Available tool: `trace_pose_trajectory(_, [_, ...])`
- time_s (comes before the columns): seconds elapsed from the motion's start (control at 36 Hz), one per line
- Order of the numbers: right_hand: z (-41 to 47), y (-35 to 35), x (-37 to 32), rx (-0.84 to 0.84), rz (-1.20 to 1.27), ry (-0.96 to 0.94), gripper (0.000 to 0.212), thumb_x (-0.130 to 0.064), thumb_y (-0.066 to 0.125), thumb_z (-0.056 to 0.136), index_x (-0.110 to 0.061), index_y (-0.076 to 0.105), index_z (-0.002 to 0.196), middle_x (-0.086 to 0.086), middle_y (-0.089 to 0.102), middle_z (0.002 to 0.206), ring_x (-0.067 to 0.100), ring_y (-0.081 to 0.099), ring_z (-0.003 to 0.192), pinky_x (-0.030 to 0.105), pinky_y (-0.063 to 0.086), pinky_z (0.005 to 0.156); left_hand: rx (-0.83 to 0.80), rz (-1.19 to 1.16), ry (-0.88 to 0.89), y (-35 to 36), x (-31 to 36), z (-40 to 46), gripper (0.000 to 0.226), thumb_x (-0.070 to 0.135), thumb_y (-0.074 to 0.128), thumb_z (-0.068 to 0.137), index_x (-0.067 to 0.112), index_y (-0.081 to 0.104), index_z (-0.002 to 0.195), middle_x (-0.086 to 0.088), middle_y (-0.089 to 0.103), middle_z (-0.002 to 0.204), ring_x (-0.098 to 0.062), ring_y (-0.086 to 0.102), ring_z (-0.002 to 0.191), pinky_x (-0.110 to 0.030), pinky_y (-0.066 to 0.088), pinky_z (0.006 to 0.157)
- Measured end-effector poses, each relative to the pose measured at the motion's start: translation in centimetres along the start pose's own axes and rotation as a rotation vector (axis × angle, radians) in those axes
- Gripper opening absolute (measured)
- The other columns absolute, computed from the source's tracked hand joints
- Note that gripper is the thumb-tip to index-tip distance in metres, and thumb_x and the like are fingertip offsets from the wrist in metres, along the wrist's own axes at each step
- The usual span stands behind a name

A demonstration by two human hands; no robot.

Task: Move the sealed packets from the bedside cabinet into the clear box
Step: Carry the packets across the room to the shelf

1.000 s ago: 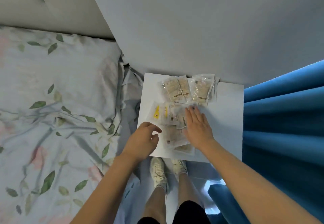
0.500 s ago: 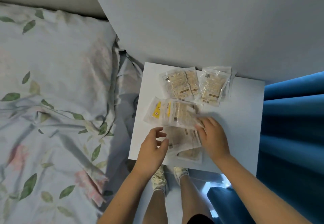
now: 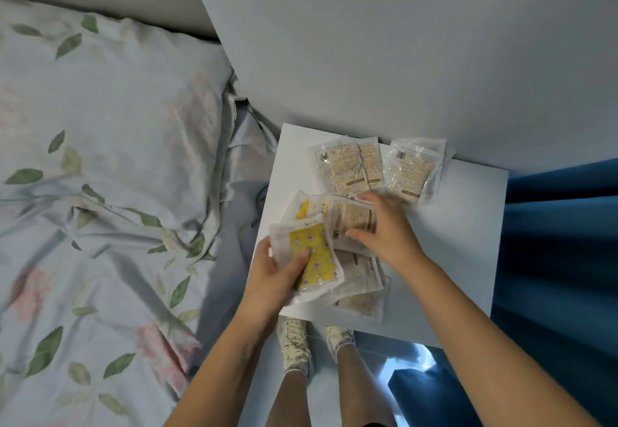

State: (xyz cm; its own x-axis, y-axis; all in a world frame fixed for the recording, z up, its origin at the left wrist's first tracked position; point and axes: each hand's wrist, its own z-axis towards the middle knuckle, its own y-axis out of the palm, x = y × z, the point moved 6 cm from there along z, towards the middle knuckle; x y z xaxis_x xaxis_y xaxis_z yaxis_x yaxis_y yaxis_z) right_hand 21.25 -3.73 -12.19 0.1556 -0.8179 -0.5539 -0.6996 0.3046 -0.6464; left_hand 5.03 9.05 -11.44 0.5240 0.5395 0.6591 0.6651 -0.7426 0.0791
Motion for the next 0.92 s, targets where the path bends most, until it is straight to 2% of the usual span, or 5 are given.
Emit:
trace_pose_trajectory(0.22, [0.8, 1.4, 1.1, 0.059, -0.472, 0.026, 0.077, -0.043, 0.078, 0.069, -0.026, 0.041, 0.135, -0.001, 0.048, 0.134, 0.021, 0.04, 0.127, 0.036, 0.026, 0.098, 0.023, 0.077, -0.016, -1.7, -0.9, -0.7, 0.023, 0.005, 0.06, 0.09, 0.024, 0.067, 0.101, -0.015, 0.07, 0.11, -0.01, 0.068, 0.076, -0.016, 0.054, 0.062])
trace_pose_trajectory(0.53, [-3.5, 2.5, -2.5, -0.305, 0.662, 0.124, 0.01, -0.025, 0.054, 0.095, -0.025, 0.059, 0.104, -0.005, 0.07, 0.099, 0.011, 0.067, 0.095, 0.025, 0.057, 0.077, -0.132, -0.073, -0.152, 0.9, -1.0, -1.0, 0.045, 0.047, 0.073, 0.076, 0.011, 0.072, 0.104, -0.014, 0.071, 0.109, -0.025, 0.066, 0.104, -0.044, 0.048, 0.098])
trace_pose_trajectory(0.61, [-4.4, 3.7, -3.9, -0.409, 0.547, 0.117, 0.052, -0.059, 0.053, 0.082, -0.012, 0.066, 0.099, 0.018, 0.069, 0.099, 0.025, 0.068, 0.089, 0.038, 0.053, 0.083, -0.129, -0.067, -0.105, 1.4, -0.1, -1.2, 0.037, 0.037, 0.067, 0.081, 0.008, 0.071, 0.103, -0.015, 0.074, 0.1, -0.03, 0.07, 0.095, -0.046, 0.053, 0.09])
trace_pose_trajectory(0.75, [-1.4, -0.1, -1.6, 0.218, 0.479, 0.161, 0.014, -0.029, 0.069, 0.084, -0.016, 0.064, 0.087, -0.003, 0.065, 0.085, 0.014, 0.06, 0.082, 0.022, 0.048, 0.074, 0.052, -0.123, -0.094, -0.4, 0.2, -0.8, 0.038, 0.035, 0.068, 0.072, 0.006, 0.071, 0.096, -0.012, 0.075, 0.089, -0.027, 0.072, 0.085, -0.041, 0.056, 0.081])
trace_pose_trajectory(0.92, [1.2, 1.9, 1.3, 0.223, -0.013, 0.215, 0.064, -0.036, 0.083, 0.067, -0.014, 0.055, 0.121, 0.005, 0.055, 0.125, 0.027, 0.044, 0.121, 0.04, 0.038, 0.094, 0.121, -0.237, -0.137, -2.9, 0.0, -0.7, 0.042, 0.032, 0.066, 0.077, -0.001, 0.069, 0.103, -0.02, 0.073, 0.097, -0.033, 0.07, 0.091, -0.043, 0.055, 0.082])
